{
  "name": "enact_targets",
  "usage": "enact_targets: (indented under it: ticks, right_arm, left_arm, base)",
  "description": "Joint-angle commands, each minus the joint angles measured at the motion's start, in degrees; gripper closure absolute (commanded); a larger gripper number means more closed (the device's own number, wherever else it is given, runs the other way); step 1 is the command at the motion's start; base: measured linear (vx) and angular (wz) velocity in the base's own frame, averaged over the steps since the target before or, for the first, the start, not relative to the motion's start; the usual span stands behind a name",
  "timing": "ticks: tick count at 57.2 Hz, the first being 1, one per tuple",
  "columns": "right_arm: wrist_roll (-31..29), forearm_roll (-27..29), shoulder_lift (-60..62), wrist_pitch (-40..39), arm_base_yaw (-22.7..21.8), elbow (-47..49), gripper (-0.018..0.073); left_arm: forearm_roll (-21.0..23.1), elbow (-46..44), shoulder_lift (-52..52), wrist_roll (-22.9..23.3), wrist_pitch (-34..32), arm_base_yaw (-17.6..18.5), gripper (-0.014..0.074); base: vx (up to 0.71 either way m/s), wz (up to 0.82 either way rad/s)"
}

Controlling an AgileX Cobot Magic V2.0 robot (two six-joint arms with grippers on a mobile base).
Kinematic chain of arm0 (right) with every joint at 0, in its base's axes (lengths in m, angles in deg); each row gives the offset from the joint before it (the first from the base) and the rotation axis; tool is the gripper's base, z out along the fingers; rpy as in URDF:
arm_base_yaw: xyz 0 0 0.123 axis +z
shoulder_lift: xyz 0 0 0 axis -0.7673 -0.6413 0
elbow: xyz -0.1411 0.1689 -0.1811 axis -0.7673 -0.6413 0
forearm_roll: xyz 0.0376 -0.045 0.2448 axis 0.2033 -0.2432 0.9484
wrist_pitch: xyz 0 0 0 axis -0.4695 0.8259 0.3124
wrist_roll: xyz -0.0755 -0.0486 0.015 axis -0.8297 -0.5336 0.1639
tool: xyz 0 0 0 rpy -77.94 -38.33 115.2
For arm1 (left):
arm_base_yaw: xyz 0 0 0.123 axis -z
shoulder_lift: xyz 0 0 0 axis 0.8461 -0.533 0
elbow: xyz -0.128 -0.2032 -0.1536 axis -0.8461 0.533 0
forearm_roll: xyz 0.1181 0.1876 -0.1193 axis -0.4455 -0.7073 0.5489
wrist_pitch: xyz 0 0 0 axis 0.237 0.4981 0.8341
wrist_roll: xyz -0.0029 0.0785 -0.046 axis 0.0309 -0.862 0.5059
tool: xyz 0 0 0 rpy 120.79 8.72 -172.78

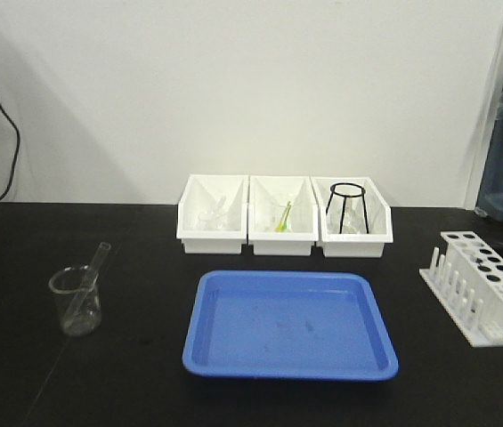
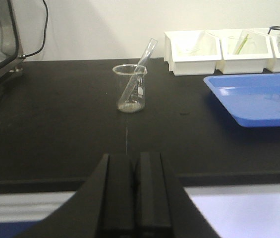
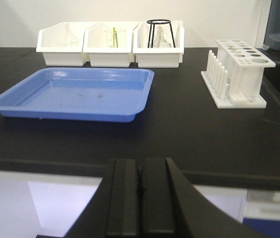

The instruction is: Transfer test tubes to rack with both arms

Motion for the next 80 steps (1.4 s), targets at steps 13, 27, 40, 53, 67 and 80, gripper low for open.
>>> enact_targets:
  ticks: [13, 27, 40, 53, 67, 80]
  right_arm:
    - [-0.3, -0.6, 0.4, -4.6, 0.2, -0.6, 0.0567]
    - [-0.3, -0.6, 0.4, -4.6, 0.2, -0.6, 0.0567]
    - [-0.3, -0.6, 0.4, -4.6, 0.2, -0.6, 0.0567]
    - [-0.3, -0.6, 0.4, -4.6, 0.2, -0.6, 0.0567]
    - [-0.3, -0.6, 0.4, -4.6, 0.2, -0.6, 0.0567]
    - [-1.0, -1.3, 0.4, -4.7, 0.2, -0.6, 0.0567]
  left_arm:
    - [0.4, 1.5, 1.2, 0.3, -4.6, 0.0, 0.0617]
    - [0.4, 1.5, 1.2, 0.3, -4.6, 0.0, 0.0617]
    - [0.4, 1.5, 1.2, 0.3, -4.6, 0.0, 0.0617]
    - [0.4, 1.5, 1.2, 0.3, -4.6, 0.0, 0.0617]
    - [0.4, 1.5, 1.2, 0.3, -4.6, 0.0, 0.0617]
    - [0.4, 1.5, 1.2, 0.3, -4.6, 0.0, 0.0617]
  base:
    - [0.35, -0.04]
    - [0.32, -0.1]
    - [0.28, -0.07]
    - [0.2, 0.04]
    - [0.07, 0.01]
    - [0.0, 0.0]
